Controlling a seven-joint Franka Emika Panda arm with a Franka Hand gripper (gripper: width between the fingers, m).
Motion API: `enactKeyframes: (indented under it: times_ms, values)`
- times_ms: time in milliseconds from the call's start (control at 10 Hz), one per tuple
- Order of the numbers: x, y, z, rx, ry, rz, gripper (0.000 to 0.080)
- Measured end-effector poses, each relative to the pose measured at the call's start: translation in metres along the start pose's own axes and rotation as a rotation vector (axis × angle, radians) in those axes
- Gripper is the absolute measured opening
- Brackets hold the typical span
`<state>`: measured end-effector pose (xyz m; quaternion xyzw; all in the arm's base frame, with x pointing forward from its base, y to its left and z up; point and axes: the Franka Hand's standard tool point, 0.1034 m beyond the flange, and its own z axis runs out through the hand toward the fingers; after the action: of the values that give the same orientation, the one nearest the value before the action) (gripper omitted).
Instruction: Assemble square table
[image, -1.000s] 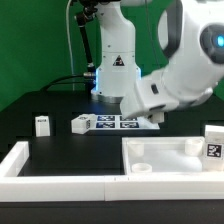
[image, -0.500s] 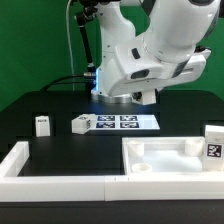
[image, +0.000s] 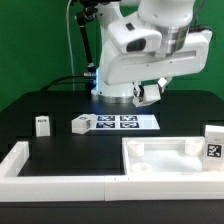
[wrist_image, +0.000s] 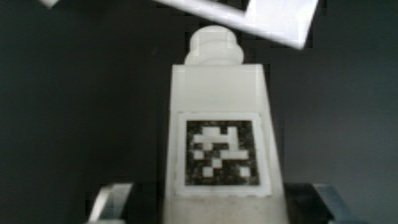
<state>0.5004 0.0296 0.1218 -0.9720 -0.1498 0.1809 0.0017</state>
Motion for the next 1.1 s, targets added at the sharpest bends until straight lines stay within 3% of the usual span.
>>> enactKeyframes:
  times_ms: [100,300,600,800,900,1100]
  values:
    - [0.012,0.013,-0.02,-0.018,0.078,0.003,0.0291]
    - [0.025,0.03,-0.044,-0.051,0.224,0.003,0.0291]
    - [0.024,0.034,-0.039,-0.079,0.4,0.015,0.0291]
    - [0.029,0.042,-0.04,-0.114,0.551,0.019,0.0291]
    - [0.033,0.044,-0.04,-0.115,0.584,0.022,0.0291]
    - [0.054,0.065,-0.053,-0.129,0.651,0.032,0.0291]
